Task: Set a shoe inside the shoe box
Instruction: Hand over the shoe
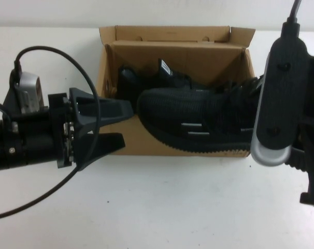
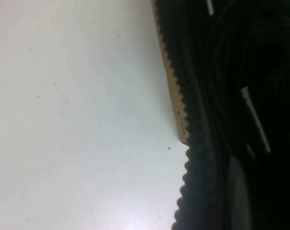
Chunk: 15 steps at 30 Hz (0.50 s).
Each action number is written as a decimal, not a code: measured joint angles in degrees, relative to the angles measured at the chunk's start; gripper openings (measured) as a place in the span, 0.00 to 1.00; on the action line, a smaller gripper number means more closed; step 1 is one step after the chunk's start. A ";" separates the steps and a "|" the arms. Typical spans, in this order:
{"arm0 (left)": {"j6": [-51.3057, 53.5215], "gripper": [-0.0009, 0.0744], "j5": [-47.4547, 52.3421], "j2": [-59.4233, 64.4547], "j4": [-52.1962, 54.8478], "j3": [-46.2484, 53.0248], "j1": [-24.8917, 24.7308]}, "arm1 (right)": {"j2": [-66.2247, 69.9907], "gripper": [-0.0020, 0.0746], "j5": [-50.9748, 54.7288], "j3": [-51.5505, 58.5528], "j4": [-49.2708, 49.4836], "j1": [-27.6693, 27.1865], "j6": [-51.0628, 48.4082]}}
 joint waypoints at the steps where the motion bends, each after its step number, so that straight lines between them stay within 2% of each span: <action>1: 0.00 0.90 0.00 0.00 0.00 0.00 0.00 | 0.00 0.02 -0.17 0.00 0.26 0.00 0.00; 9: 0.09 0.90 0.03 0.00 0.00 -2.54 0.00 | 0.10 0.01 -3.60 0.00 6.62 0.00 -2.68; 15: 0.22 0.90 0.13 0.00 0.00 -5.80 0.00 | 1.11 0.02 -5.69 0.25 7.29 0.00 -3.00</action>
